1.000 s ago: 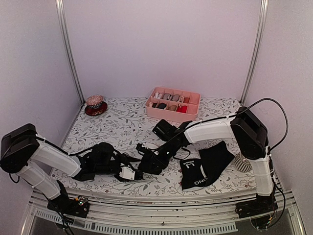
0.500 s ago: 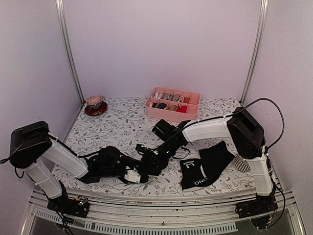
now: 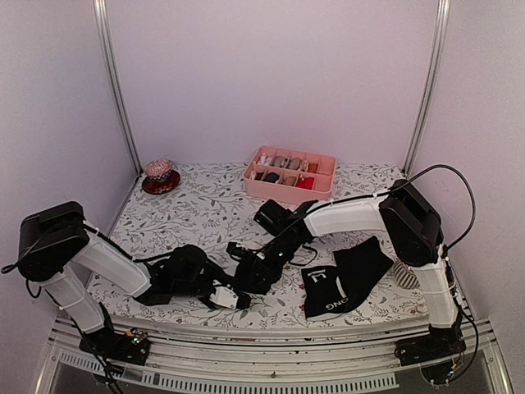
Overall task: Roll the underwear
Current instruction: Roll the underwear at the center of the board.
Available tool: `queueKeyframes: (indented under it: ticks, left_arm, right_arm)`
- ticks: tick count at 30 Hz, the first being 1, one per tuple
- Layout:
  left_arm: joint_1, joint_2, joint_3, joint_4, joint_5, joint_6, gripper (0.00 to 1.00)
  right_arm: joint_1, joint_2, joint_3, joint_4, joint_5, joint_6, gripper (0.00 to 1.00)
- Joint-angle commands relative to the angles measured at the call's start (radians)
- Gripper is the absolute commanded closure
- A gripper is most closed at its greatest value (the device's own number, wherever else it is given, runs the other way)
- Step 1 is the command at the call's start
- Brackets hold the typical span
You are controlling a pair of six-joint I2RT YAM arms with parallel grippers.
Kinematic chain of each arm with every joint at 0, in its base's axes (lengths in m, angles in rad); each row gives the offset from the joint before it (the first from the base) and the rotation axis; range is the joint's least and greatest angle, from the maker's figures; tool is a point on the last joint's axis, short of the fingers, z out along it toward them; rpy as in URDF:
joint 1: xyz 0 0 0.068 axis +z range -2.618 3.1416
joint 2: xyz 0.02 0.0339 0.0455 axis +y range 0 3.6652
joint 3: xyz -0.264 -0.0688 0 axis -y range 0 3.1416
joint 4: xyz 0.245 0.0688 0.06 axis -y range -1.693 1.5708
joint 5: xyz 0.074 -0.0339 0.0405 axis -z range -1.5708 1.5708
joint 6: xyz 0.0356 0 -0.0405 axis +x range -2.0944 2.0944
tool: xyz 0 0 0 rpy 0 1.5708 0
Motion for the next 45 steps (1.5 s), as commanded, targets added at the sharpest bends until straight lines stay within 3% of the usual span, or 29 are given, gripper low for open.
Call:
queueKeyframes:
  ticks: [1,4,8,10,15,23,31,38,45]
  left_arm:
    - [-0.016,0.03,0.018,-0.102,0.001,0.001,0.79]
    - [-0.018,0.038,0.03,-0.122,-0.005,-0.001,0.87]
    - [-0.017,0.03,0.049,-0.185,-0.019,-0.018,1.0]
    - [-0.016,0.015,0.065,-0.238,-0.011,-0.037,1.0]
    - [0.002,-0.026,0.134,-0.419,0.046,-0.088,1.0]
    - [0.07,0.008,0.288,-0.671,0.175,-0.164,1.0]
    - [0.17,0.112,0.475,-0.915,0.348,-0.234,1.0]
    - [0.231,0.213,0.607,-1.067,0.459,-0.266,1.0]
    - [0.278,0.305,0.702,-1.172,0.529,-0.264,1.0]
  right_arm:
    - [-0.009,0.053,0.012,-0.064,0.021,-0.038,0.84]
    - [-0.011,0.05,0.022,-0.07,0.031,-0.042,0.79]
    - [-0.011,-0.001,0.018,-0.071,0.081,-0.043,0.62]
    - [-0.011,-0.056,-0.008,-0.051,0.119,-0.036,0.5]
    - [-0.008,-0.245,-0.145,0.032,0.22,-0.017,0.33]
    - [0.117,-0.553,-0.468,0.214,0.493,-0.008,0.19]
    - [0.243,-0.645,-0.655,0.393,0.749,-0.04,0.18]
    - [0.32,-0.524,-0.647,0.511,0.939,-0.129,0.21]
    - [0.337,-0.323,-0.513,0.57,1.102,-0.253,0.27]
